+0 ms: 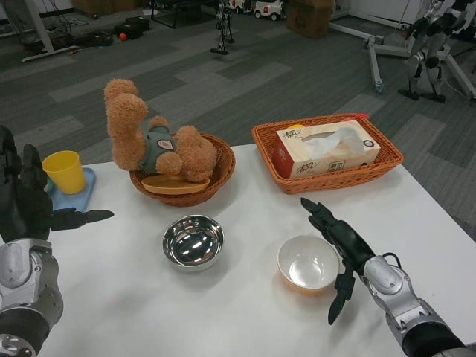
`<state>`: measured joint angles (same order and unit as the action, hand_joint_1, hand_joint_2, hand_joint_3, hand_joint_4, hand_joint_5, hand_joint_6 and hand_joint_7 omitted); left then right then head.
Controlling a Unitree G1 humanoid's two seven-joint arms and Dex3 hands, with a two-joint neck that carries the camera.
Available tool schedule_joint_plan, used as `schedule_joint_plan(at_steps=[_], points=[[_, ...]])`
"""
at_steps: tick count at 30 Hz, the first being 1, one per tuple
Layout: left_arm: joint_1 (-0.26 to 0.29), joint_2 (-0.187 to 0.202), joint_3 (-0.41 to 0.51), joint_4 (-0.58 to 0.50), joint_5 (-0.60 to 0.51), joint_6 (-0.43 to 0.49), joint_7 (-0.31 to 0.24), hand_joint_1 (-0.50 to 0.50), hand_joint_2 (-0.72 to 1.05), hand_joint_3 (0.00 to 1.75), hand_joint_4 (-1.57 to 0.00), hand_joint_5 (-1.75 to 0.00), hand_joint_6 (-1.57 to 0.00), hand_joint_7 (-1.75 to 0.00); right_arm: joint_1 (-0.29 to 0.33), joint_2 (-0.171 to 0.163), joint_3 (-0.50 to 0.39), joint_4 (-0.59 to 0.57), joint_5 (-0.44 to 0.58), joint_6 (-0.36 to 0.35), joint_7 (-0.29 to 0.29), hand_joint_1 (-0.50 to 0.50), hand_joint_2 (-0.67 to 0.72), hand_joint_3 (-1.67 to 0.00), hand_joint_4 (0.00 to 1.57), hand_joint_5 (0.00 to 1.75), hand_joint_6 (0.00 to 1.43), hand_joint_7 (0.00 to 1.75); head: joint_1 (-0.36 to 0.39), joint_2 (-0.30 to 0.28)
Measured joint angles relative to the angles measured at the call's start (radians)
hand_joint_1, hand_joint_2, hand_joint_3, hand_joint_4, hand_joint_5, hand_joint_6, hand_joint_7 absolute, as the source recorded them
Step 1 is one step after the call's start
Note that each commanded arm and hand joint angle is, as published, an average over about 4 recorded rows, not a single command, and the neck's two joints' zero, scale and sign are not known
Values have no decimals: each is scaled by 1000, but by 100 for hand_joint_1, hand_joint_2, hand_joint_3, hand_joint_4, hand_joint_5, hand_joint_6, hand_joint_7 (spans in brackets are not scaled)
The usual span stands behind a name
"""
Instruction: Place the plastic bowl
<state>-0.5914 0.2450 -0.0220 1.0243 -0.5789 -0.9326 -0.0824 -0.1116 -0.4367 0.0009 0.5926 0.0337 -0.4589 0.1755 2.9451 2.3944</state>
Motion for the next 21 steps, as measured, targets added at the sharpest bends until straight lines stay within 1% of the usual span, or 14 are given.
schedule_joint_plan(at_steps=[3, 6, 8, 10, 13, 15, 18, 21], points=[[1, 1, 0, -1, 0, 0, 0, -50, -10, 0, 0, 0, 0, 0, 5, 0, 9, -15, 59, 3, -14, -42, 66, -8, 0, 0, 0, 0, -2, -4], [4, 2, -2, -3, 0, 0, 0, -50, -10, 0, 0, 0, 0, 0, 12, 2, 17, -64, 160, 0, -57, -42, 66, -8, 0, 0, 0, 0, -9, -9], [4, 4, -7, -5, 0, 0, 0, -50, -10, 0, 0, 0, 0, 0, 11, 4, 11, -100, 206, -13, -79, -42, 66, -8, 0, 0, 0, 0, -14, -14], [5, 5, -14, -7, 0, 0, 0, -50, -10, 0, 0, 0, 0, 0, 6, 15, -13, -136, 233, -34, -89, -42, 66, -8, 0, 0, 0, 0, -19, -18], [6, 7, -22, -14, 0, 0, 0, -50, -10, 0, 0, 0, 0, 0, -32, 45, -91, -195, 247, -68, -100, -42, 66, -8, 0, 0, 0, 0, -17, -17], [10, 8, -24, -23, 0, 0, 0, -50, -10, 0, 0, 0, 0, 0, -68, 55, -140, -233, 248, -80, -103, -42, 66, -8, 0, 0, 0, 0, -13, -14], [15, 8, -24, -42, 0, 0, 0, -50, -10, 0, 0, 0, 0, 0, -107, 56, -180, -271, 247, -83, -106, -42, 66, -6, 0, 0, 0, 0, -6, -9], [17, 8, -24, -53, 0, 0, 0, -50, -10, 0, 0, 0, 0, 0, -125, 54, -205, -285, 245, -81, -107, -42, 66, -8, 0, 0, 0, 0, 0, -5]])
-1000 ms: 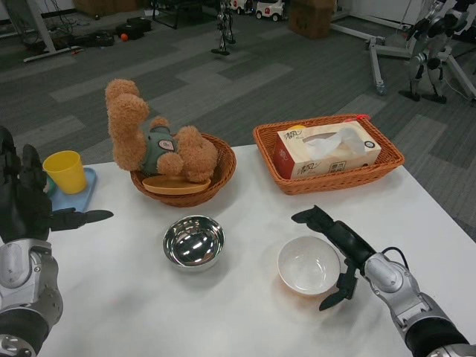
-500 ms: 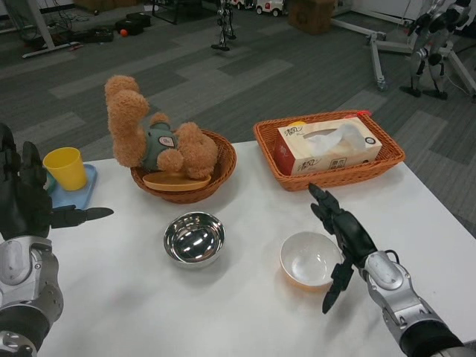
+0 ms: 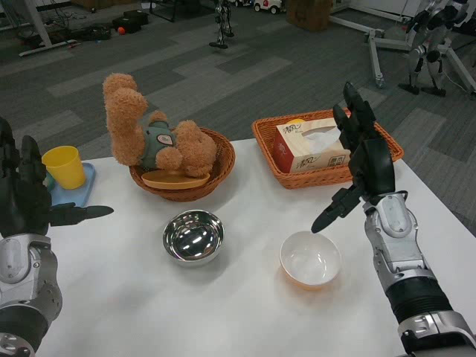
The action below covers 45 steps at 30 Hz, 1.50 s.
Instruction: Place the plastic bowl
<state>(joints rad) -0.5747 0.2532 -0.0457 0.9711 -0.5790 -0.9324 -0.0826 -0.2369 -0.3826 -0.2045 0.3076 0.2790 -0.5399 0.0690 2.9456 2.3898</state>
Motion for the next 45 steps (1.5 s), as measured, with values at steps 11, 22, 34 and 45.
schedule_joint_plan(at_steps=[11, 22, 34, 45], points=[[21, 11, 14, -101, 0, 99, -54, -50, -2, 0, 0, 0, 0, 0, -76, -44, -36, -10, -24, 29, -1, -42, 68, -4, 0, 0, 0, 0, 19, 86], [39, 71, 50, -193, 15, 176, -80, -50, -2, 0, 0, 0, 0, 0, -149, -55, 70, 110, -47, 53, -1, -42, 66, -4, 0, 0, 0, 0, 66, 303], [40, 81, 65, -219, 21, 227, -108, -50, -2, 0, 0, 0, 0, 0, -191, -56, 110, 170, -41, 15, -25, -42, 66, 0, 0, 0, 0, 0, 82, 329], [39, 78, 70, -215, 19, 241, -136, -50, -2, 0, 0, 0, 0, 0, -191, -51, 109, 188, -39, -21, -49, -42, 66, -4, 0, 0, 0, 0, 80, 281]])
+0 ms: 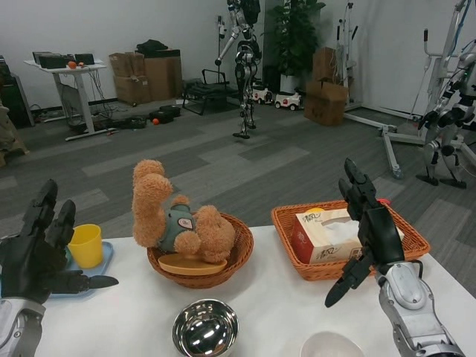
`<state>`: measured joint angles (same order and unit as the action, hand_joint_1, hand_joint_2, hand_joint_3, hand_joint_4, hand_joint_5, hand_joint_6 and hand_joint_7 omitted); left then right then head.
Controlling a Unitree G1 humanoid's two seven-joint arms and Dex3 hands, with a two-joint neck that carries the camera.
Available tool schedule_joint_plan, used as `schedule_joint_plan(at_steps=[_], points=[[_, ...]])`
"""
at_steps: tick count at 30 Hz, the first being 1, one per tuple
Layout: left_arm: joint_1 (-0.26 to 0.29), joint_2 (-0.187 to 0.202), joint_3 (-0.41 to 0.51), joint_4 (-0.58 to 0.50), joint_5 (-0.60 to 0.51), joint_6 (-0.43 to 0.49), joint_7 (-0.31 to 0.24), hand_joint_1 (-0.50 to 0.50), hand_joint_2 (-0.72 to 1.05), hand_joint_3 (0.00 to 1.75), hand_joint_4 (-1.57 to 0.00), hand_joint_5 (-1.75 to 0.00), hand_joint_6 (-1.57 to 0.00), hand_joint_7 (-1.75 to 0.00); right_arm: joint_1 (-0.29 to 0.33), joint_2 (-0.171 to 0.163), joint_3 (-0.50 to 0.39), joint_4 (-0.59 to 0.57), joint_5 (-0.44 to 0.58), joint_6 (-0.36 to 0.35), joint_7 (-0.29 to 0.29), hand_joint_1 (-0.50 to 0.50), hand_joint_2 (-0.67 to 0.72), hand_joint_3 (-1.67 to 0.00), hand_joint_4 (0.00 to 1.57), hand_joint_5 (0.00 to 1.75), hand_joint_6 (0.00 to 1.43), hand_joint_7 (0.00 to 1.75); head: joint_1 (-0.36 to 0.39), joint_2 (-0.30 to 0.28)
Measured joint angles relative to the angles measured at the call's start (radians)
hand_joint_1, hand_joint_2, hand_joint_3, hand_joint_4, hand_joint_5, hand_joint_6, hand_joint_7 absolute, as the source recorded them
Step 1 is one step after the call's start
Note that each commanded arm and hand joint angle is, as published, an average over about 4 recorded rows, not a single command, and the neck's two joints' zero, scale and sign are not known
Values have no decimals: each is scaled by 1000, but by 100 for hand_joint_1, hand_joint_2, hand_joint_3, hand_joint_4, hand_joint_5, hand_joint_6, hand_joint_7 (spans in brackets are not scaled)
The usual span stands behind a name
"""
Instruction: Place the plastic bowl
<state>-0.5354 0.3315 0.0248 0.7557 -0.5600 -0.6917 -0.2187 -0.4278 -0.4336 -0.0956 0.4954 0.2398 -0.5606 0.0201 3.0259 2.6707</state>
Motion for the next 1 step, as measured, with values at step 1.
schedule_joint_plan(at_steps=[1], points=[[0, 0, 1, 0, 0, 0, 0, -50, -2, 0, 0, 0, 0, 0, 0, 0, 0, 0, 0, -1, -1, -42, 66, -3, 0, 0, 0, 0, 0, -2]])
